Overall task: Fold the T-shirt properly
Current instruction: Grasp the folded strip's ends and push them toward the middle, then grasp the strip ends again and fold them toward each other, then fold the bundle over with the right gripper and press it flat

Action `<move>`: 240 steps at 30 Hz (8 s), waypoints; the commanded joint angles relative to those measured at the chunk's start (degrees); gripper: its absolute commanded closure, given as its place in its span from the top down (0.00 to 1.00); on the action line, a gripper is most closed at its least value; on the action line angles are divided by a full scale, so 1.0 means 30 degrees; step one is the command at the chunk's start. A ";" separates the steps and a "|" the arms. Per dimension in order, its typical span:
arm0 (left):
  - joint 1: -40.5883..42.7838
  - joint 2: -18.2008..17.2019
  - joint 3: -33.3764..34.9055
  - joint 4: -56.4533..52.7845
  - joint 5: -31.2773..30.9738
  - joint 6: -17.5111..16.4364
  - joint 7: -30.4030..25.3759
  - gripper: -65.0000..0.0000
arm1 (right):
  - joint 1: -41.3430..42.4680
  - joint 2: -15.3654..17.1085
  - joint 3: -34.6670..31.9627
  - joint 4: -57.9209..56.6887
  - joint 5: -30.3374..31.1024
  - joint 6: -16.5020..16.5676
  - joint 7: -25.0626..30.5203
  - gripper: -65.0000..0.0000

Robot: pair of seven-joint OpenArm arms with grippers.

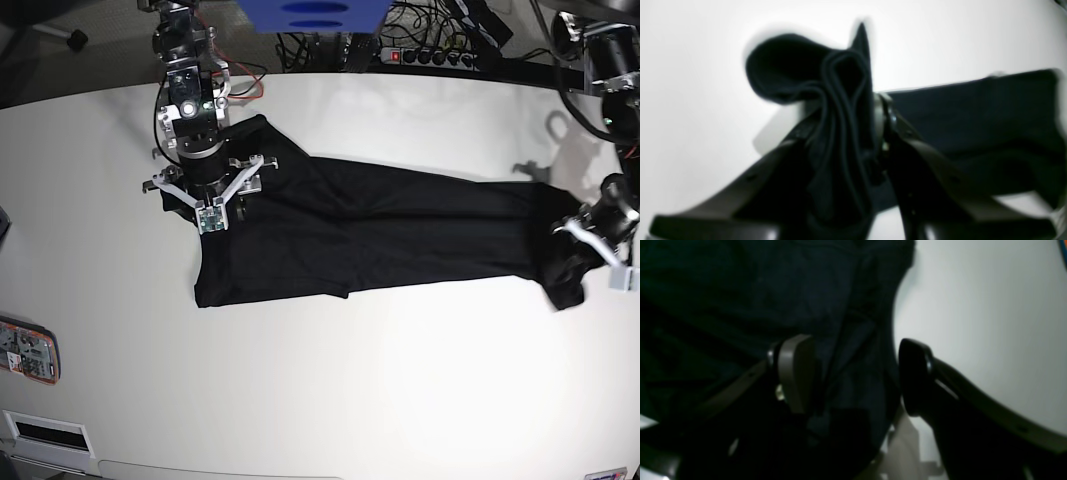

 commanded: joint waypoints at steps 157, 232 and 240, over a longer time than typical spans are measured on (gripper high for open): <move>0.6537 0.5970 0.3646 0.9973 0.8132 -0.1249 -0.6980 0.49 | 0.8230 -0.1882 -0.1271 -0.0233 0.7443 0.0281 -1.0548 0.00; 0.7387 0.4417 -0.6082 0.8654 0.8366 -0.1278 -0.8650 0.49 | 0.7293 0.0286 -0.7425 -0.1698 0.9846 -0.2386 -0.1522 0.38; 0.7387 0.4476 -0.6082 0.8654 0.8366 -0.1278 -0.8650 0.49 | 0.6677 0.0550 -0.7425 -0.3486 0.9817 -0.2386 -0.1522 0.38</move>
